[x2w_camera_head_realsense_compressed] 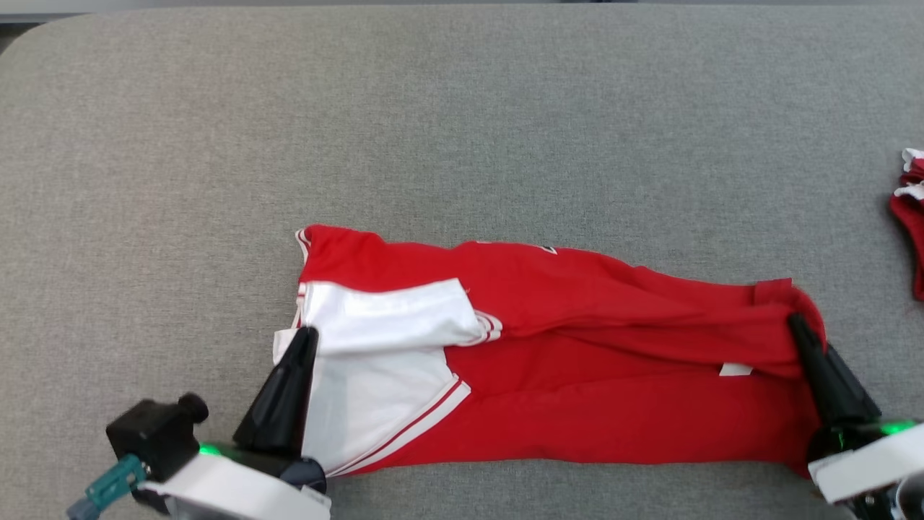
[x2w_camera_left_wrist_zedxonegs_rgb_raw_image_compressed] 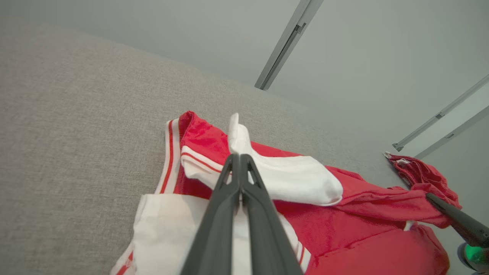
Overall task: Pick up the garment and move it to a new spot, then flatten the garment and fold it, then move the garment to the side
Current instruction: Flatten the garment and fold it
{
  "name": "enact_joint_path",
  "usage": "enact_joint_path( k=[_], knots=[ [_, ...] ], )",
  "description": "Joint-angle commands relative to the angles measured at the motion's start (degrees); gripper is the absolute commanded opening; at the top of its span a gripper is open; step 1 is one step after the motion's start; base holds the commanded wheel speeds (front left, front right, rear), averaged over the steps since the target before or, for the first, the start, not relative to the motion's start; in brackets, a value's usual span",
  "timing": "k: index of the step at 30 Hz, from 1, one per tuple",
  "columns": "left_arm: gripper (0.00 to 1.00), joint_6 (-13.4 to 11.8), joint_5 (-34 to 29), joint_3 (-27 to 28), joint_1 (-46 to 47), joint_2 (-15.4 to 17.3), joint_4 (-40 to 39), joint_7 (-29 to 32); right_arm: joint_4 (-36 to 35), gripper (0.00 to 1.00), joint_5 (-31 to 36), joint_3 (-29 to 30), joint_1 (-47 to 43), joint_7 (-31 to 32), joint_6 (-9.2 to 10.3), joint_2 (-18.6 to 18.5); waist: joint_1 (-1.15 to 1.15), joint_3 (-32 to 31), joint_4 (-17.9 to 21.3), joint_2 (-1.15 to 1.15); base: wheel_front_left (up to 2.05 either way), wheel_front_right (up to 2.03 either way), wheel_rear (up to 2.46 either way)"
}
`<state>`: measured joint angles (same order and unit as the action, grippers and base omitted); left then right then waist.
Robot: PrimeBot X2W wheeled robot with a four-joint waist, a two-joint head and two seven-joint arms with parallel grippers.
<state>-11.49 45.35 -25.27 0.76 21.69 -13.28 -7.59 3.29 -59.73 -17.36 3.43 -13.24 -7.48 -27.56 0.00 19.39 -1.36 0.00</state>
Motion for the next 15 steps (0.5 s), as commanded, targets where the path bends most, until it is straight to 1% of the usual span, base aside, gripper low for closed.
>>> enact_joint_path(
  k=[1, 4, 5, 6, 7, 8, 9, 10, 11, 13, 15],
  knots=[
    [0.00, -0.3, 0.5, 0.1, -0.9, 0.1, 0.0, 0.1, 0.3, 0.00, 0.8, -0.1, -0.9, -0.7, -0.03, -0.5, 0.00, -0.4, -0.3, 0.00, 0.00, 0.00, 0.00],
    [0.00, -0.9, 1.9, 0.0, -3.4, -0.1, 1.1, 0.5, 0.1, 0.00, 1.8, -0.1, -3.1, -1.3, -0.03, 0.2, 0.00, -0.9, -0.5, 0.00, 0.00, 0.00, 0.00],
    [0.00, -0.8, 2.4, 0.0, -3.8, -0.4, 1.8, 0.6, 0.6, 0.13, 2.3, 0.0, -3.8, -1.5, -0.03, 0.4, 0.00, -1.0, -0.5, 0.00, 0.00, 0.00, 0.00],
    [0.00, -0.8, 2.6, -0.1, -4.1, -0.3, 2.6, 0.8, 1.2, 0.42, 3.2, 0.0, -4.0, -1.6, -0.03, 0.5, 0.00, -1.1, -0.4, 0.00, 0.00, 0.00, 0.00],
    [0.00, -0.5, 3.0, -0.2, -4.3, -0.4, 3.5, 1.0, 1.6, 0.91, 3.7, -0.1, -4.0, -1.6, -0.03, 1.0, 0.00, -1.2, -0.3, 0.00, 0.00, 0.00, 0.00],
    [0.00, 0.0, 3.9, -0.5, -4.4, -0.9, 4.5, 1.5, 2.1, 1.00, 4.4, -0.3, -4.0, -1.6, -0.03, 1.5, 0.00, -1.4, -0.2, 0.00, 0.00, 0.00, 0.00],
    [0.02, 0.0, 3.7, -0.4, -4.1, -0.7, 5.8, 1.5, 2.7, 1.00, 5.5, -0.2, -3.7, -1.7, -0.03, 1.8, 0.00, -1.5, -0.1, 0.00, 0.00, 0.00, 0.00],
    [0.76, -0.2, 3.2, -0.4, -3.6, -0.4, 7.0, 1.4, 3.2, 1.00, 6.6, -0.1, -3.4, -1.8, -0.03, 2.0, 0.00, -1.7, 0.0, 0.00, 0.00, 0.00, 0.00],
    [1.00, -0.1, 3.2, -0.2, -3.1, -0.9, 7.9, 0.8, 3.6, 1.00, 7.9, 0.0, -3.1, -1.9, -0.03, 2.6, 0.00, -1.8, 0.1, 0.00, 0.00, 0.00, 0.00],
    [1.00, -0.4, 2.2, 0.0, -2.5, -1.1, 9.7, -0.5, 4.3, 1.00, 11.6, 1.0, -3.0, -2.0, -0.03, 3.3, 0.00, -2.2, 0.2, 0.00, 0.00, 0.00, 0.00],
    [1.00, -0.8, 1.0, 0.2, -1.9, -1.3, 11.2, -2.4, 4.0, 1.00, 16.0, 3.2, -2.9, -2.1, -0.03, 5.1, 0.00, -2.6, 0.5, 0.00, 0.00, 0.00, 0.00]
  ],
)
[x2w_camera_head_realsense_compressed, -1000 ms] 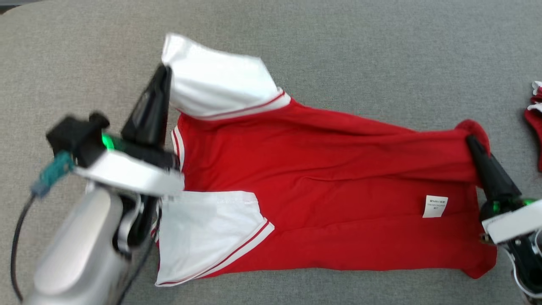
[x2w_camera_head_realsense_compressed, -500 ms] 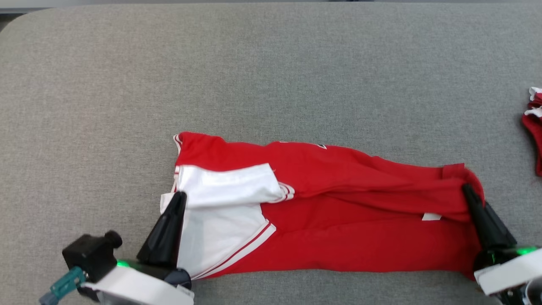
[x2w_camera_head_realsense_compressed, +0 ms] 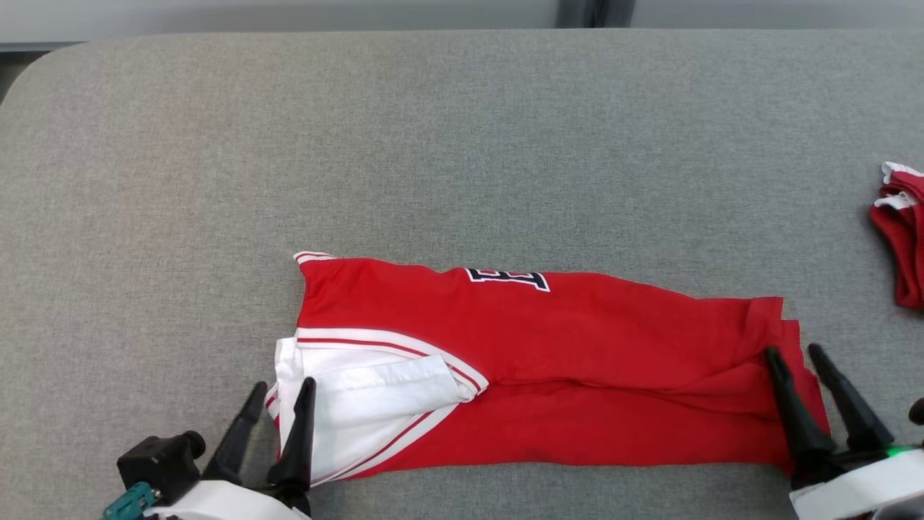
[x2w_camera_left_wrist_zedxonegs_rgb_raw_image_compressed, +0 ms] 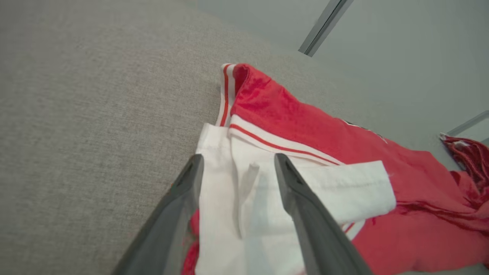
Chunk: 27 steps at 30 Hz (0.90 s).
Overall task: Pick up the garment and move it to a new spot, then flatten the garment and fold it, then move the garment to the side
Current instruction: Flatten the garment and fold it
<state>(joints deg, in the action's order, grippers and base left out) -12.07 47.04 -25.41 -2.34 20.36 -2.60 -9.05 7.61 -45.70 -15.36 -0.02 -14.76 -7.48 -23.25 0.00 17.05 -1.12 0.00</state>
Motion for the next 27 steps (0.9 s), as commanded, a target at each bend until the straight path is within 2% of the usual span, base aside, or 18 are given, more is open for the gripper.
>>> enact_joint_path(
  k=[1, 7, 13, 20, 27],
  knots=[
    [1.00, -0.4, -1.3, 0.6, 1.5, -0.4, 0.9, -2.0, -0.9, 1.00, 4.5, 3.1, 0.7, -0.5, -0.03, 1.9, 0.00, -0.5, 0.3, 0.00, 0.00, 0.00, 0.00],
    [1.00, -1.1, -7.3, 3.6, 3.7, -2.7, 0.7, -5.9, -6.0, 1.00, 18.9, 10.7, -0.3, -0.5, -0.03, 9.5, 0.00, -1.9, 0.8, 0.00, 0.00, 0.00, 0.00],
    [1.00, 1.3, -16.4, 10.5, 4.9, -6.4, -2.3, -6.0, -9.7, 1.00, 29.8, 15.4, -1.1, -0.5, -0.03, 14.8, 0.00, -4.2, 0.9, 0.00, 0.00, 0.00, 0.00],
    [1.00, 3.7, -24.9, 15.4, 3.5, -8.8, -1.9, -6.0, -10.1, 1.00, 35.0, 15.9, -2.6, -0.3, -0.02, 17.1, 0.00, -7.1, 1.2, 0.00, 0.00, 0.00, 0.00],
    [1.00, 6.5, -27.4, 17.5, 1.5, -10.2, 2.2, -6.0, -8.7, 1.00, 36.1, 15.2, -3.3, -0.1, -0.02, 18.3, 0.00, -8.1, 1.5, 0.00, 0.00, 0.00, 0.00]
  ],
)
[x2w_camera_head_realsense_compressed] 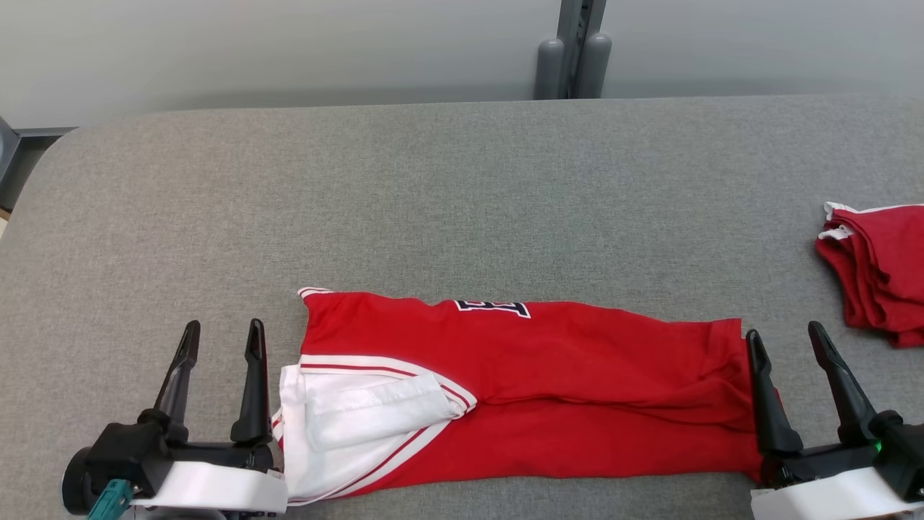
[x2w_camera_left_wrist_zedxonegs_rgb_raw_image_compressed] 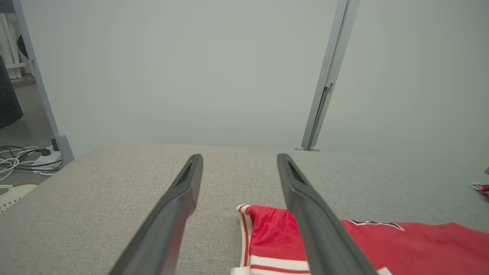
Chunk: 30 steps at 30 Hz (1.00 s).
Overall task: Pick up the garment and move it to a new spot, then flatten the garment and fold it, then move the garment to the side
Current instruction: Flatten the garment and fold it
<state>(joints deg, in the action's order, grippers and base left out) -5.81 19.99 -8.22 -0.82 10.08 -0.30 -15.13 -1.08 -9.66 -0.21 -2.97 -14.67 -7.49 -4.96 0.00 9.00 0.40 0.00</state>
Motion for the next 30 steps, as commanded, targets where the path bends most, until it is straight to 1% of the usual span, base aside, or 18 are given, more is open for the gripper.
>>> enact_joint_path(
  k=[1, 11, 19, 23, 30],
  knots=[
    [1.00, 0.4, -0.5, 0.4, -0.2, 0.0, 0.6, 0.0, 0.2, 1.00, 0.3, 0.2, -0.4, -0.2, -0.01, 0.1, 0.00, -0.1, 0.0, 0.00, 0.00, 0.00, 0.00],
    [1.00, 2.2, -1.0, 1.4, 1.0, -1.1, 4.0, 0.0, 1.6, 1.00, 0.7, 0.4, 0.2, -0.2, -0.01, 0.6, 0.00, -0.3, -0.4, 0.00, 0.00, 0.00, 0.00],
    [1.00, 2.9, -2.0, 1.5, 1.6, -1.6, 4.6, 0.0, 3.9, 1.00, 0.7, 2.0, 0.6, 0.4, -0.01, 0.6, 0.00, -0.3, -0.9, 0.00, 0.00, 0.00, 0.00],
    [1.00, 3.3, -2.2, 1.3, 2.1, -1.8, 4.7, 0.0, 8.8, 1.00, -0.1, 3.5, 0.9, 0.7, -0.01, 0.6, 0.00, 0.4, -1.3, 0.00, 0.00, 0.00, 0.00],
    [1.00, 4.1, -2.5, 0.8, 2.9, -2.4, 5.3, 0.0, 21.5, 1.00, -2.5, 3.5, 3.1, 0.3, -0.01, 0.9, 0.00, 1.2, -1.9, 0.00, 0.00, 0.00, 0.00]
  ],
)
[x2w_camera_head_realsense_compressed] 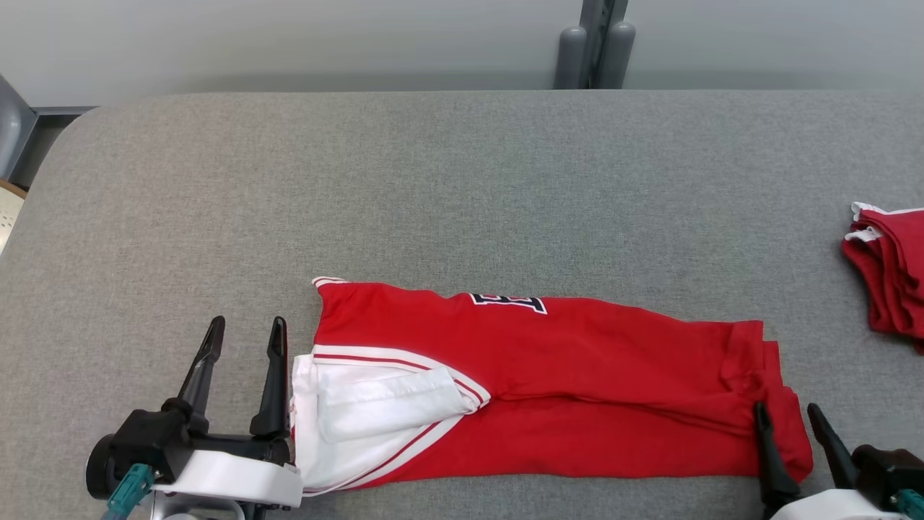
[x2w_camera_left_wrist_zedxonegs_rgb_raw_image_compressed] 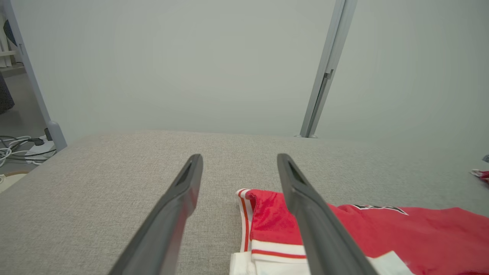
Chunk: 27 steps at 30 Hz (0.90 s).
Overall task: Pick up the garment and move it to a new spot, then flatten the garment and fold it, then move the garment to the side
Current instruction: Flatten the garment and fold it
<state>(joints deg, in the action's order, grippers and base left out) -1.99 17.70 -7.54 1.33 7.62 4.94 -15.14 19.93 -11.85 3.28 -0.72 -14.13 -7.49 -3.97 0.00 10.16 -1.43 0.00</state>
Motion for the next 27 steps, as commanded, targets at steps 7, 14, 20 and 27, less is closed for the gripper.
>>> enact_joint_path(
  k=[7, 14, 20, 27],
  knots=[
    [1.00, 0.6, -0.6, 0.2, 1.4, -0.2, 0.4, 0.0, 10.7, 1.00, -4.2, -3.0, 4.2, -0.4, -0.02, 0.3, 0.00, 0.7, -0.1, 0.00, 0.00, 0.00, 0.00],
    [1.00, 0.9, -0.8, 0.5, 1.7, -0.4, 0.7, 0.0, 14.3, 0.00, -9.2, -7.6, 6.1, -0.6, 0.01, -0.7, 0.00, 0.8, -0.2, 0.00, 0.00, 0.00, 0.00],
    [1.00, 0.9, -1.0, 0.9, 1.2, -0.4, 0.8, 0.0, 11.7, 0.00, -11.4, -5.9, 5.7, -0.9, 0.13, -3.4, 0.00, 0.7, 0.3, 0.00, 0.00, 0.00, 0.00],
    [1.00, 1.1, -1.2, 1.3, 1.2, -0.6, 0.5, 0.0, 7.4, 0.00, -10.4, -1.0, 2.9, -1.0, 0.04, -5.6, 0.00, 0.5, 0.8, 0.00, 0.00, 0.00, 0.00]
  ],
)
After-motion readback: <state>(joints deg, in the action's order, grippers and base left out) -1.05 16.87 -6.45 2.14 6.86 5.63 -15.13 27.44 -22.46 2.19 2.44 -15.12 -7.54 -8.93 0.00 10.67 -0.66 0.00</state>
